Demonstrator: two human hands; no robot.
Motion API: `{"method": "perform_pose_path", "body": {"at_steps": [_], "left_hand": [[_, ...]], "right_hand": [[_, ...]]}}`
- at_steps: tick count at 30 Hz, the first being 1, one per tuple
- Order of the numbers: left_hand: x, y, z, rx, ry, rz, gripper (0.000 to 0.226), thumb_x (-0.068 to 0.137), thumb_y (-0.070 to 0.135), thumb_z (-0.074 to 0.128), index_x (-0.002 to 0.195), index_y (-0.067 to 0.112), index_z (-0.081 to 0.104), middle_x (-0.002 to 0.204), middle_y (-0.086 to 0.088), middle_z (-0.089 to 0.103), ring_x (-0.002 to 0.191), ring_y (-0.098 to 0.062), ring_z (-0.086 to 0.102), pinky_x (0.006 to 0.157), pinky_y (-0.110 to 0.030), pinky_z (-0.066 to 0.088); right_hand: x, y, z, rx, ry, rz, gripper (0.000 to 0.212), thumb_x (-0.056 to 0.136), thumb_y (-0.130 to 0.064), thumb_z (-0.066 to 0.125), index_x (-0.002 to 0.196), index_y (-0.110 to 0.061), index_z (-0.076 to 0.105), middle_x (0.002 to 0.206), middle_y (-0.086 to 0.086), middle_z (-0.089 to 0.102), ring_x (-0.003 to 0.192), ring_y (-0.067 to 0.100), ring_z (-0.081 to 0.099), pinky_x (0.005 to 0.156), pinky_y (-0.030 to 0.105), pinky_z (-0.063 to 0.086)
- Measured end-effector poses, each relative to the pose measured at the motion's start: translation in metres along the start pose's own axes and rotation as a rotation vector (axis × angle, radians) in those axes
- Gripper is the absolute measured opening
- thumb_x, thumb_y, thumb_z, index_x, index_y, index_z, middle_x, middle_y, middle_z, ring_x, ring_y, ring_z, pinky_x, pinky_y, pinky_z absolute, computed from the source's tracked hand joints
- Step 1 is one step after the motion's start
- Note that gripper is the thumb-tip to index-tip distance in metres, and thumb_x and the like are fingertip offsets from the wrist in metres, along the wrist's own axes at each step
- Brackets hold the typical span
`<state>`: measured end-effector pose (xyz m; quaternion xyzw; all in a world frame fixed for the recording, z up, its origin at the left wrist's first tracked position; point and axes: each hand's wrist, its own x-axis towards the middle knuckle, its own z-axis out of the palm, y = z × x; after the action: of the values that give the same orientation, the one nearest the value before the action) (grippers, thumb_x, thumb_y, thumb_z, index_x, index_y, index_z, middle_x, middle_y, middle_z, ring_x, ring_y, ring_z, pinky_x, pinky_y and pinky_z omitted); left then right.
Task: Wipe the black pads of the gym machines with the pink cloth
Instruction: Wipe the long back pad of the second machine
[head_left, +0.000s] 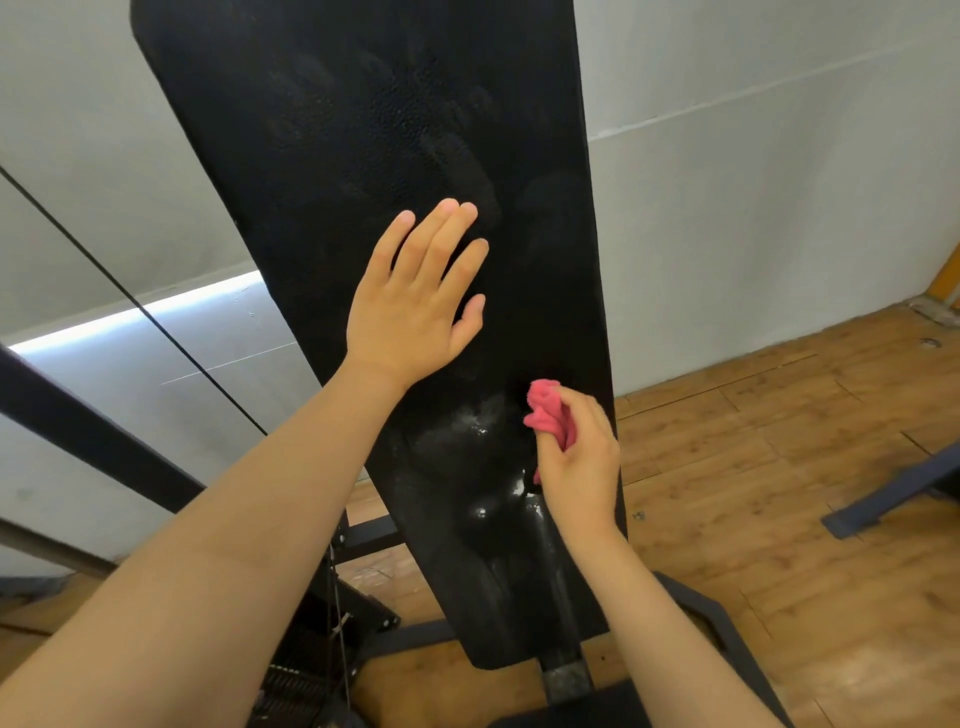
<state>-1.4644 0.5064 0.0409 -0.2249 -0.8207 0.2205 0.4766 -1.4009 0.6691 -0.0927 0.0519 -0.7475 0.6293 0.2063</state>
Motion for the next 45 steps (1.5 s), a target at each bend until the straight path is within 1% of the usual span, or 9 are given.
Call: {"method": "perform_pose_path", "body": {"at_steps": [4,11,17,21,30,32,35,40,45], "left_hand": [[0.001,0.0,0.0,0.006,-0.009,-0.003,0.046,0.092,0.035,0.049,0.131,0.01,0.046,0.146,-0.015,0.042,0.138,-0.026,0.027,0.114,-0.043,0.021],[0.001,0.0,0.0,0.012,-0.005,0.002,0.046,0.092,0.035,0.049,0.13,0.01,0.047,0.146,-0.015,0.044,0.138,-0.026,0.027,0.114,-0.043,0.021],[0.0,-0.001,0.001,0.021,-0.007,0.005,0.047,0.093,0.036,0.048,0.132,0.01,0.046,0.147,-0.015,0.043,0.138,-0.027,0.027,0.115,-0.042,0.019],[0.0,-0.001,0.001,0.019,-0.004,0.008,0.048,0.093,0.036,0.049,0.133,0.01,0.045,0.146,-0.016,0.043,0.138,-0.027,0.027,0.114,-0.042,0.019],[0.0,-0.001,0.001,0.02,0.0,0.005,0.047,0.093,0.036,0.048,0.133,0.01,0.046,0.146,-0.015,0.043,0.138,-0.027,0.028,0.114,-0.042,0.019],[0.0,0.0,0.001,0.018,-0.001,0.007,0.047,0.093,0.036,0.048,0.133,0.01,0.046,0.146,-0.015,0.043,0.138,-0.027,0.028,0.114,-0.042,0.02],[0.0,0.0,0.002,0.014,0.0,0.006,0.047,0.093,0.036,0.047,0.133,0.01,0.046,0.147,-0.015,0.043,0.138,-0.026,0.028,0.115,-0.042,0.019],[0.0,0.0,0.0,0.014,-0.005,0.004,0.048,0.093,0.036,0.047,0.134,0.01,0.045,0.147,-0.015,0.042,0.139,-0.026,0.027,0.115,-0.042,0.02],[0.0,-0.001,0.0,0.015,-0.005,0.004,0.047,0.093,0.036,0.047,0.133,0.01,0.045,0.147,-0.015,0.042,0.138,-0.027,0.027,0.114,-0.043,0.021]], "right_hand": [[0.005,-0.006,-0.013,0.019,-0.069,0.033,0.027,0.09,-0.023,0.06,0.116,-0.03,0.061,0.112,-0.015,0.061,0.105,0.0,0.059,0.082,0.012,0.048],[0.017,-0.01,-0.023,0.169,0.274,0.157,0.033,0.09,-0.009,0.065,0.103,-0.026,0.039,0.096,-0.011,0.05,0.079,-0.01,0.057,0.068,0.007,0.046],[0.029,0.002,-0.023,-0.019,0.334,0.153,0.016,0.09,-0.014,0.064,0.1,-0.016,0.052,0.103,-0.003,0.047,0.086,-0.012,0.048,0.073,0.003,0.04],[0.028,0.015,-0.019,-0.216,0.39,0.121,0.021,0.087,-0.026,0.065,0.103,-0.012,0.064,0.105,-0.003,0.05,0.099,0.006,0.041,0.078,0.006,0.035],[0.025,0.005,-0.02,-0.136,0.44,0.203,0.015,0.092,-0.027,0.062,0.095,-0.026,0.047,0.084,-0.009,0.057,0.076,0.011,0.058,0.063,0.021,0.045],[0.021,0.005,-0.016,-0.18,0.445,0.192,0.008,0.093,-0.026,0.058,0.099,-0.021,0.055,0.089,-0.009,0.057,0.083,0.013,0.057,0.065,0.012,0.038],[0.013,0.004,-0.006,-0.181,0.361,0.209,0.033,0.091,-0.038,0.059,0.114,-0.014,0.056,0.105,-0.006,0.057,0.102,0.011,0.052,0.073,0.008,0.035],[0.015,0.001,-0.002,-0.239,0.311,0.209,0.058,0.084,-0.047,0.065,0.125,-0.01,0.05,0.12,0.003,0.055,0.117,0.017,0.046,0.096,0.027,0.041],[0.022,0.003,-0.015,-0.224,0.301,0.225,0.038,0.093,-0.032,0.06,0.121,-0.008,0.053,0.112,-0.001,0.048,0.094,0.003,0.046,0.078,0.007,0.042]]}}
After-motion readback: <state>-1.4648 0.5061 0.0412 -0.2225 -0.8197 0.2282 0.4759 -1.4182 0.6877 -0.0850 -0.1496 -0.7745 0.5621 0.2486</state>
